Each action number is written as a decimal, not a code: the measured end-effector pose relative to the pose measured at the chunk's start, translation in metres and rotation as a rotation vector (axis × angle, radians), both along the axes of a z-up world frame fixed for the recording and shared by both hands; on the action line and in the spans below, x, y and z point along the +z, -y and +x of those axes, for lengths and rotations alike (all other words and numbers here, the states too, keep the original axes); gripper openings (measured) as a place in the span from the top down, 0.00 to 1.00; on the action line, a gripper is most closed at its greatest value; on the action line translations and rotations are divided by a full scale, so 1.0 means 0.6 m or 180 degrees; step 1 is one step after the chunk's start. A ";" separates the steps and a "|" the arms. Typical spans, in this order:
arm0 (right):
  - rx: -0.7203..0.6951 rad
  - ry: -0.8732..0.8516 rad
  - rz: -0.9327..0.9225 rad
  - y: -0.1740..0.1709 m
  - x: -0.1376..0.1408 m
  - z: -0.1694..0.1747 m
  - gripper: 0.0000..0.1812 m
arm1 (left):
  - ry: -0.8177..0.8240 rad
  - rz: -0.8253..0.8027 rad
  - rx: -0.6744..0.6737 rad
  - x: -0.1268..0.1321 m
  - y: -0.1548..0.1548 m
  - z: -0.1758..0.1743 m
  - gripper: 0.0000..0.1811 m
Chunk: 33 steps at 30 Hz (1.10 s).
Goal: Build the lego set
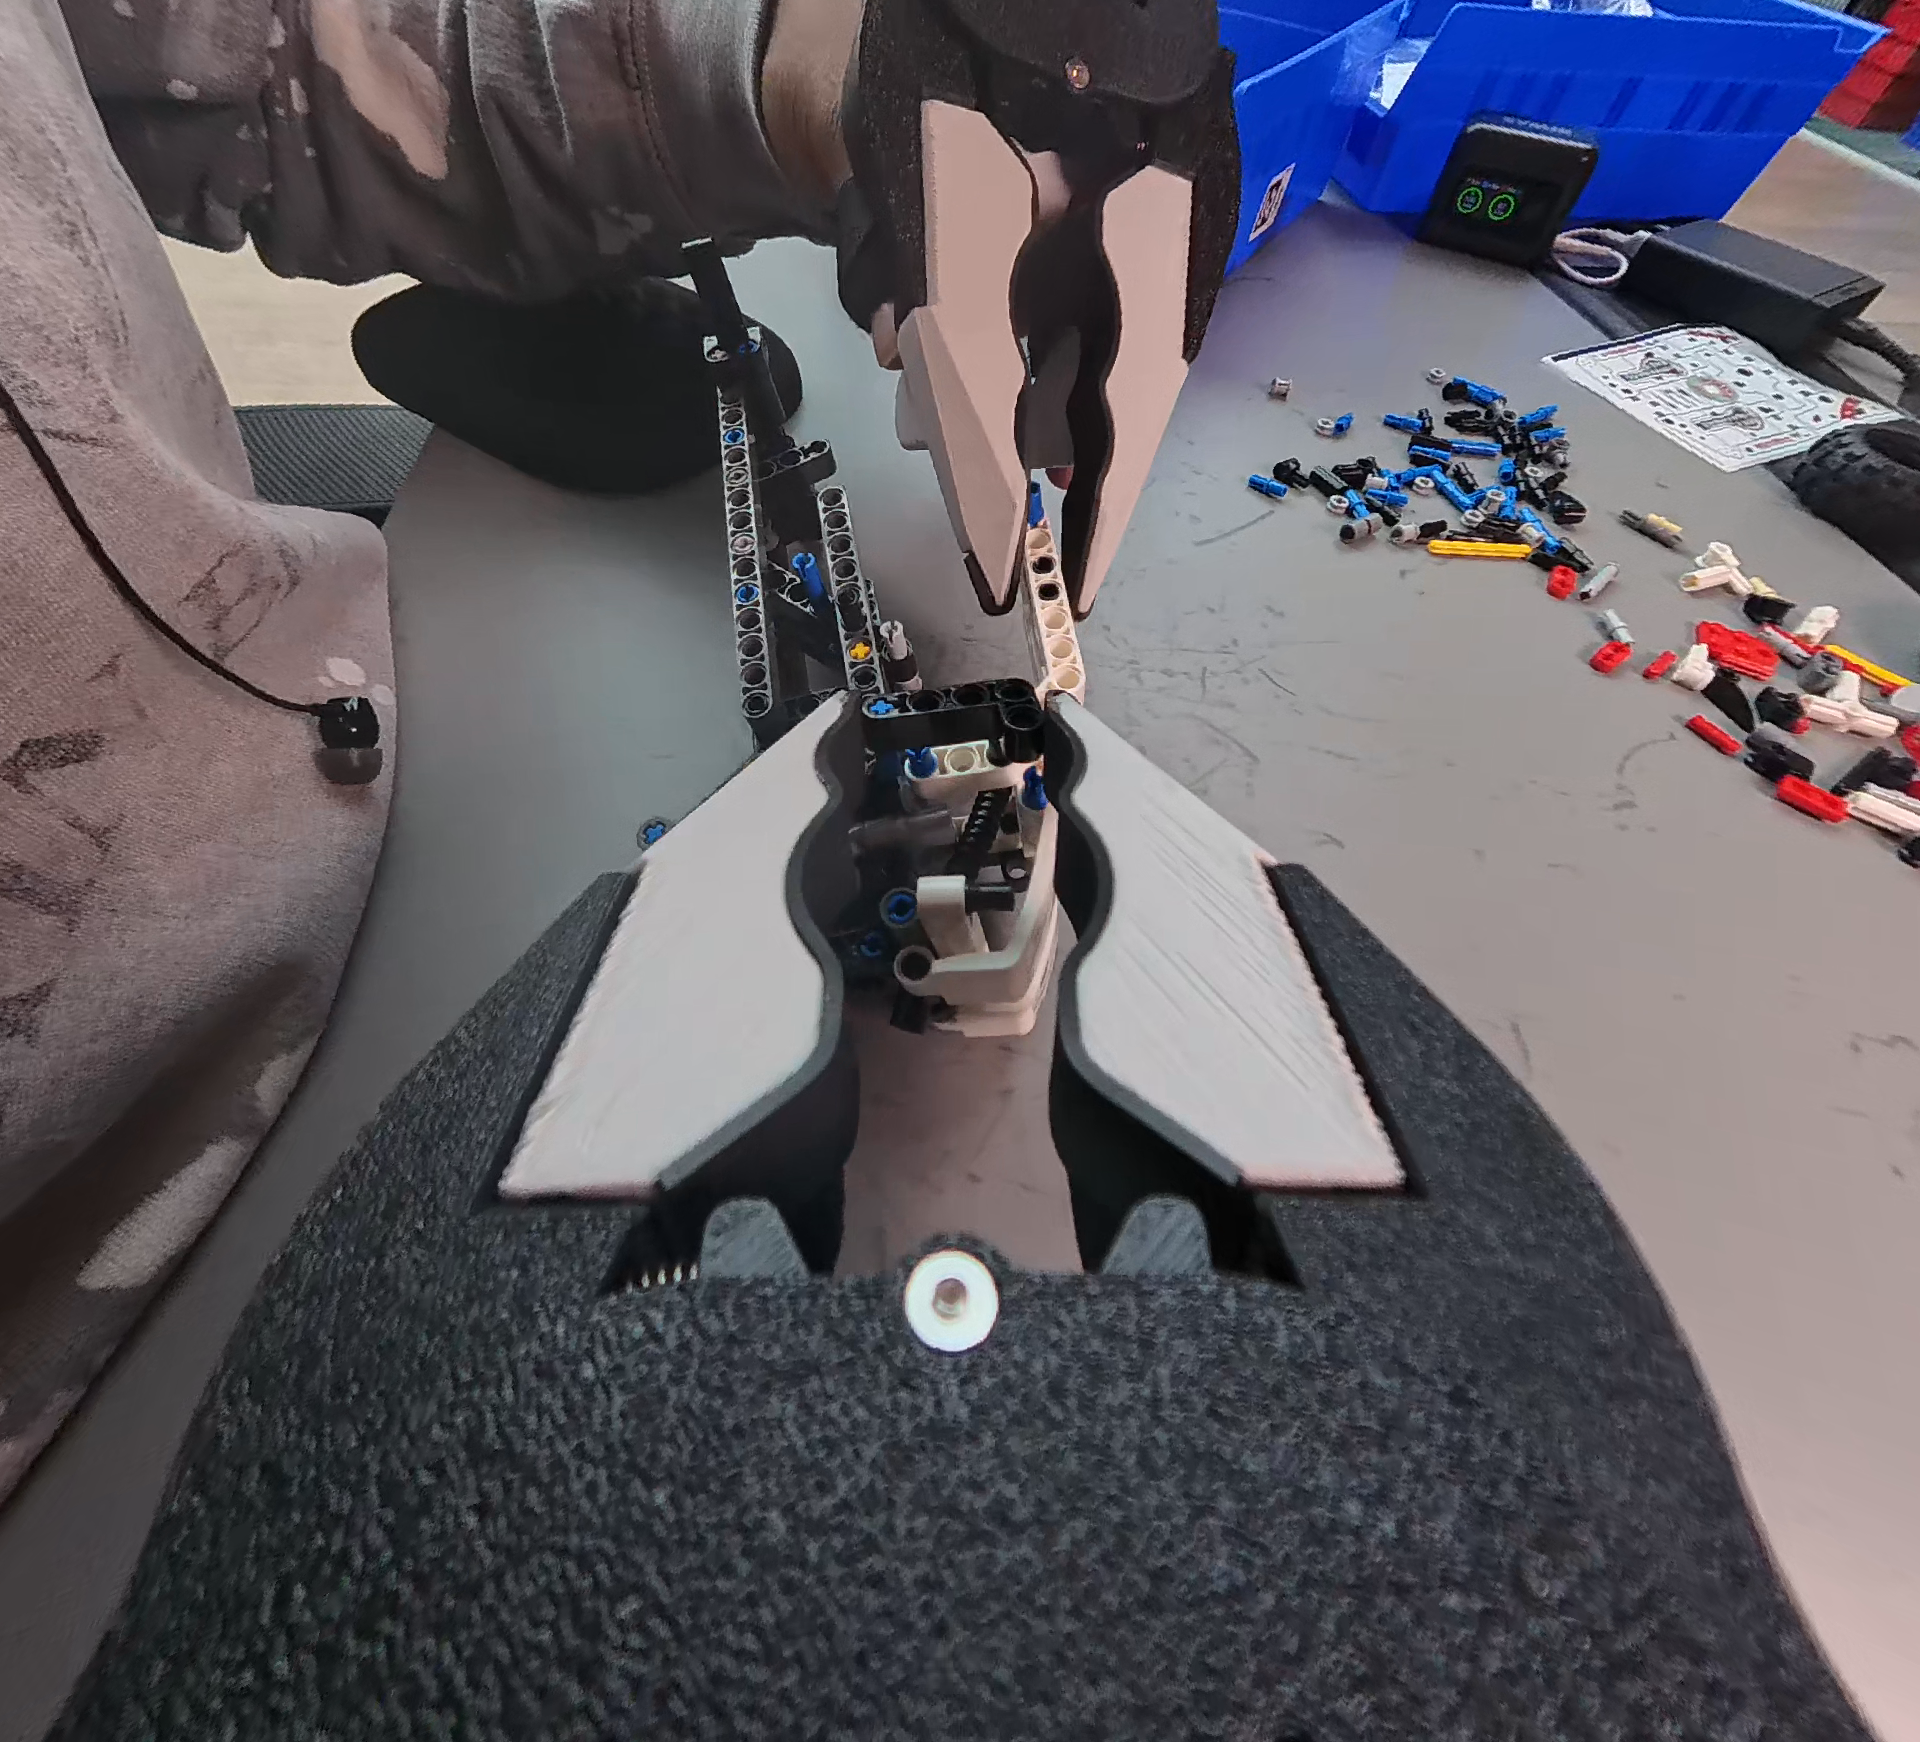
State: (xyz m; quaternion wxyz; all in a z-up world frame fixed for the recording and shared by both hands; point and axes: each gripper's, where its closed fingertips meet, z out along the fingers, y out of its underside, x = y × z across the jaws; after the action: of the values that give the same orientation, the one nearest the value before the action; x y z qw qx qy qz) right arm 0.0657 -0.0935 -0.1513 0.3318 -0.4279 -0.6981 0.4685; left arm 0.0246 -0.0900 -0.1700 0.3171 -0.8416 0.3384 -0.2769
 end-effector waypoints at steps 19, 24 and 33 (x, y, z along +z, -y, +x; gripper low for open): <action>-0.0149 -0.0346 -0.0003 0.000 0.016 0.000 0.82 | 0.0643 -0.0112 -0.0030 0.069 -0.002 0.054 0.90; -0.0177 -0.0456 0.0065 -0.001 0.022 -0.001 0.82 | 0.0876 -0.0337 0.0025 0.072 -0.006 0.066 0.90; -0.0366 -0.0925 0.0378 -0.003 0.062 -0.008 0.82 | 0.1319 -0.0506 0.0191 0.111 -0.023 0.073 0.90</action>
State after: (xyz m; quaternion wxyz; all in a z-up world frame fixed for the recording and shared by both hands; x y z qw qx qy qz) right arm 0.0610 -0.0918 -0.1142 0.4803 -0.3745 -0.6436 0.4636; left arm 0.0683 -0.0761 -0.1036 0.3207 -0.7988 0.2179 -0.4601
